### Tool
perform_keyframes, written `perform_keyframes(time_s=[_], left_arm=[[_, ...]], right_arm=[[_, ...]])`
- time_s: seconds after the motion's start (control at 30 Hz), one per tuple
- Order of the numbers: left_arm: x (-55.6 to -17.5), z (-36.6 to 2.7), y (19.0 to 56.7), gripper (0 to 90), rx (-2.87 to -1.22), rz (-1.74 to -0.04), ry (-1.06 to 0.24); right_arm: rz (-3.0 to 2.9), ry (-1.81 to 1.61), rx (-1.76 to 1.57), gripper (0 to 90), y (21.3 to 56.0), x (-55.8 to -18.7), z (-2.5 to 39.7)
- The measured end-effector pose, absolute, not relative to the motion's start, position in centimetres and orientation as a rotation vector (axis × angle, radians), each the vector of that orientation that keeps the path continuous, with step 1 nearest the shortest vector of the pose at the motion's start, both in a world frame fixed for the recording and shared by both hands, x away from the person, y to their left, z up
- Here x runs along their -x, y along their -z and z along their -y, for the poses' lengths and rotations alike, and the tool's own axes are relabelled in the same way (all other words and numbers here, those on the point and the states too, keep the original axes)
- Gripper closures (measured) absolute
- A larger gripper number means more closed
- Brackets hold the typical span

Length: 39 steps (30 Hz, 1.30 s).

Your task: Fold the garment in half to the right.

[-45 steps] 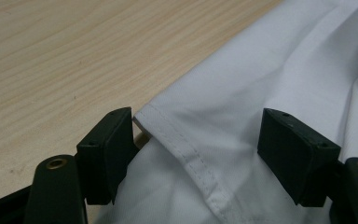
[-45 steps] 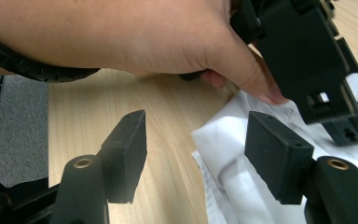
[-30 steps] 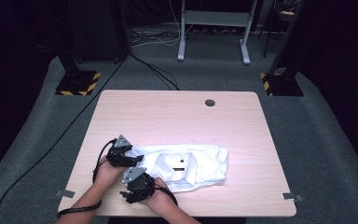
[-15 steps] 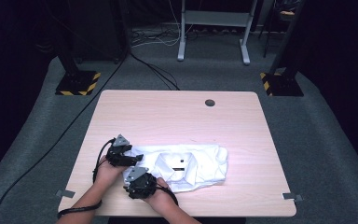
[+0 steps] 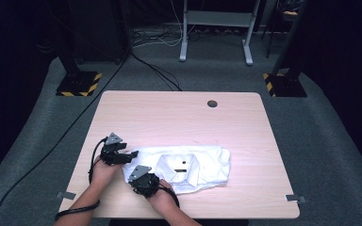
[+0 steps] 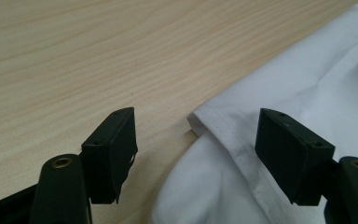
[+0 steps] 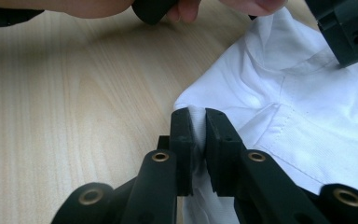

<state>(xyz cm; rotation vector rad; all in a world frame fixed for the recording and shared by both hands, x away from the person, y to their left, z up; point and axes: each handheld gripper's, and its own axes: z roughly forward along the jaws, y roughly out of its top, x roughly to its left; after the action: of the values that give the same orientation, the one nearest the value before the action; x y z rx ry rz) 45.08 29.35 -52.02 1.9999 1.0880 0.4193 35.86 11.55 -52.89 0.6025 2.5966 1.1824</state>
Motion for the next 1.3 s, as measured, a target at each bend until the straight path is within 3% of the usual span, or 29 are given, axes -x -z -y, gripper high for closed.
perform_keyframes(time_s=[0.33, 0.77, 1.3], left_arm=[[-45.0, -28.2, 52.5, 40.1, -2.089, -1.032, -0.483], [-45.1, -28.1, 52.7, 52.3, -2.078, -1.012, -0.423], [-44.5, -27.2, 52.5, 79.7, -2.097, -0.964, -0.393]], right_arm=[[-2.593, -1.182, -0.590, 83.0, 52.9, -35.4, -11.3], [-2.602, -1.184, -0.587, 83.0, 52.9, -35.3, -11.2], [-2.593, -1.191, -0.588, 83.5, 53.0, -35.1, -11.0]])
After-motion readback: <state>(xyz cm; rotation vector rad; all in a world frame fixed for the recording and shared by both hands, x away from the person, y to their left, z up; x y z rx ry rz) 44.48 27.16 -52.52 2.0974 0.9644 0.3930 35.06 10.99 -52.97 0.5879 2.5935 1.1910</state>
